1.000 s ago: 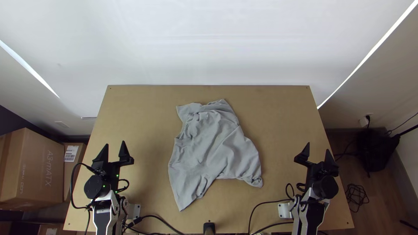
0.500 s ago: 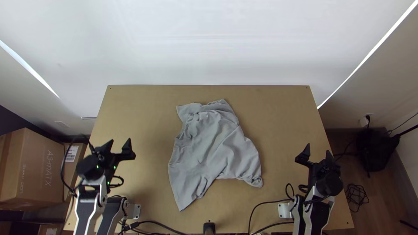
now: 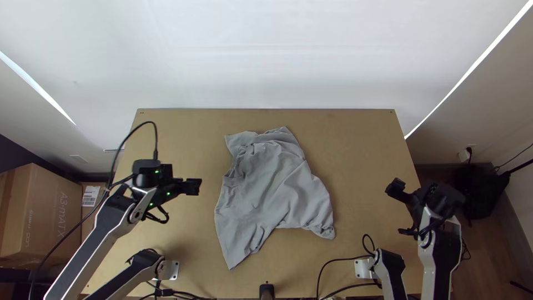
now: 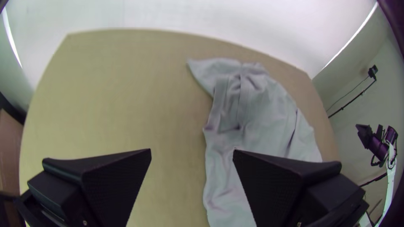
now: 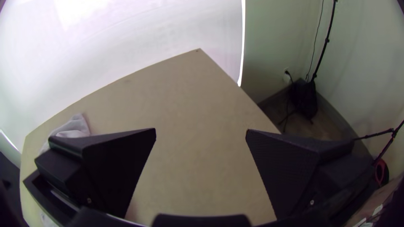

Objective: Fold the t-shirt

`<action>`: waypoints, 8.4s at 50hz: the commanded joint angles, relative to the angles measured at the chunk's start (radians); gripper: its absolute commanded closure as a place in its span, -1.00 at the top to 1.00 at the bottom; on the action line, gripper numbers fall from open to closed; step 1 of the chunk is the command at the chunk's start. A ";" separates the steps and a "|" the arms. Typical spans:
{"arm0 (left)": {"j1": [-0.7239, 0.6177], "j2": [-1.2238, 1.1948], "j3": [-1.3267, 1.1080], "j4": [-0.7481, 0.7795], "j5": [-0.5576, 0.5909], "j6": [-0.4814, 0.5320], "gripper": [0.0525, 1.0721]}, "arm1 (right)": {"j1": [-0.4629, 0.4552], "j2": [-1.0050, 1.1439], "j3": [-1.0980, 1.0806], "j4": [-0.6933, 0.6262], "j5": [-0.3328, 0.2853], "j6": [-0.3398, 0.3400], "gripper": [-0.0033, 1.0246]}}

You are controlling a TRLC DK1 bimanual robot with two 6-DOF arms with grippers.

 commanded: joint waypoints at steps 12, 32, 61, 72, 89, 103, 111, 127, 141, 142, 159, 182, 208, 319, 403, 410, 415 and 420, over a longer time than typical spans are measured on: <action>-0.074 0.144 0.016 -0.134 0.170 -0.087 0.89 | 0.141 0.057 0.188 -0.273 -0.074 0.149 0.92; -0.166 0.247 -0.032 -0.171 0.238 -0.053 0.73 | 0.338 0.131 0.349 -0.421 -0.106 0.288 0.92; -0.247 0.391 -0.075 -0.079 0.156 -0.039 0.51 | 0.440 0.224 0.578 -0.419 -0.120 0.260 0.92; -0.263 0.442 -0.078 -0.041 0.135 -0.033 0.24 | 0.451 0.241 0.634 -0.410 -0.120 0.237 0.92; -0.269 0.373 -0.017 -0.031 0.112 -0.029 -0.95 | 0.430 0.250 0.637 -0.410 -0.119 0.191 0.92; -0.299 0.430 0.362 -0.193 0.112 -0.056 -0.95 | 0.390 0.252 0.608 -0.390 -0.119 0.151 0.92; -0.361 0.543 0.612 -0.272 0.112 -0.075 -0.95 | 0.335 0.256 0.598 -0.389 -0.119 0.116 0.92; -0.517 0.865 1.094 -0.340 0.112 -0.116 -0.95 | 0.244 0.266 0.579 -0.355 -0.132 0.062 0.81; -0.634 1.183 1.453 -0.318 0.123 -0.127 -0.95 | 0.193 0.267 0.573 -0.353 -0.132 0.047 0.93; -0.640 1.201 1.464 -0.303 0.123 -0.128 -0.95 | 0.190 0.267 0.573 -0.353 -0.132 0.047 0.93; -0.758 1.425 1.490 -0.002 0.107 -0.148 -0.95 | 0.124 0.301 0.536 -0.338 -0.134 0.004 0.93; -0.744 1.281 1.468 0.108 0.109 -0.056 0.92 | 0.124 0.470 0.413 -0.201 -0.237 -0.024 0.93; -0.523 0.941 1.224 0.077 0.067 0.014 0.92 | 0.457 0.698 0.423 -0.143 -0.344 -0.091 0.92; 0.050 0.385 0.721 0.081 0.004 0.063 0.92 | 0.971 1.261 0.831 0.207 -0.237 -0.257 0.82; 0.096 0.364 0.718 0.074 0.006 0.080 0.92 | 0.430 1.234 0.656 0.355 -0.220 -0.357 0.16; 0.100 0.362 0.712 0.073 0.006 0.082 0.92 | 0.417 1.370 0.938 0.233 -0.303 -0.219 0.22; 0.101 0.359 0.704 0.071 0.006 0.082 0.92 | 0.411 1.543 1.230 0.058 -0.390 -0.059 0.22; 0.104 0.351 0.698 0.070 0.006 0.082 0.92 | 0.408 1.712 1.492 -0.122 -0.487 0.048 0.22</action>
